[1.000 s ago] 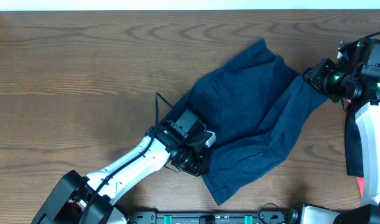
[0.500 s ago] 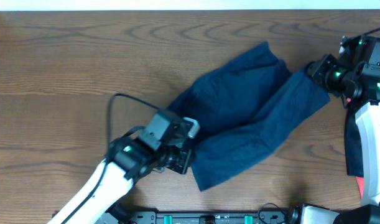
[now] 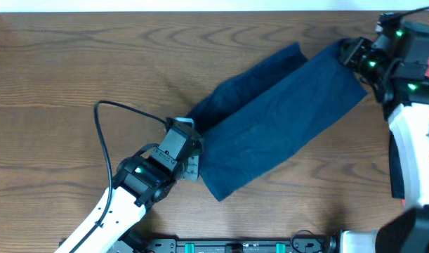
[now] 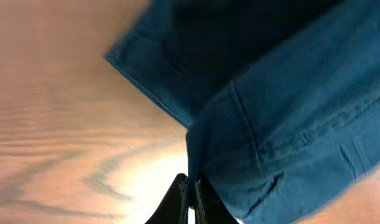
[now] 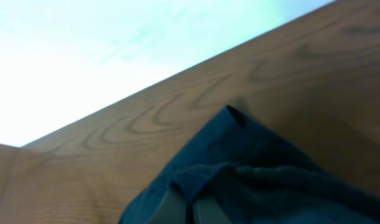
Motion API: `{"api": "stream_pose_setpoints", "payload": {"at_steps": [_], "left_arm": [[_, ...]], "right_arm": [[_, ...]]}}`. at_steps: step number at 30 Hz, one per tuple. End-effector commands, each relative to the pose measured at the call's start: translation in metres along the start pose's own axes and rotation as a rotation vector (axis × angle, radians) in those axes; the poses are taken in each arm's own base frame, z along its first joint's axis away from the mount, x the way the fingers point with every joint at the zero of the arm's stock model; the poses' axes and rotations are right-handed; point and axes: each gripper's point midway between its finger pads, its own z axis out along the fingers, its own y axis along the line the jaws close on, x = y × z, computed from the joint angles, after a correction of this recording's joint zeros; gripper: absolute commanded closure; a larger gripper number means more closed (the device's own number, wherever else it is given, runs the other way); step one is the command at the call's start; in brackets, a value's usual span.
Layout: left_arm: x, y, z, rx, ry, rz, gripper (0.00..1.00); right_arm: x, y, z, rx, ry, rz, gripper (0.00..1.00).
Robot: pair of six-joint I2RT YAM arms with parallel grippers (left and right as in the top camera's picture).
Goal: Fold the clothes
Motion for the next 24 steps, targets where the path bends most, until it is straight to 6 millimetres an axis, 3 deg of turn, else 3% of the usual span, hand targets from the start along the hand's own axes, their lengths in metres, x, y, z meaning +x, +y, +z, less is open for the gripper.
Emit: {"api": "stream_pose_setpoints", "payload": {"at_steps": [1,13,24], "left_arm": [[-0.021,0.028,-0.003,-0.165,-0.109,-0.054,0.94],[-0.048,0.064,0.035,-0.456,-0.199,-0.046,0.94],[-0.073,0.107,0.08,-0.496,-0.244,-0.324,0.94]], "right_arm": [[-0.003,-0.013,0.022,0.033,-0.011,-0.014,0.99],[0.036,-0.033,0.099,0.016,0.066,-0.024,0.99],[0.058,-0.039,0.143,-0.03,0.073,-0.045,0.99]]}}
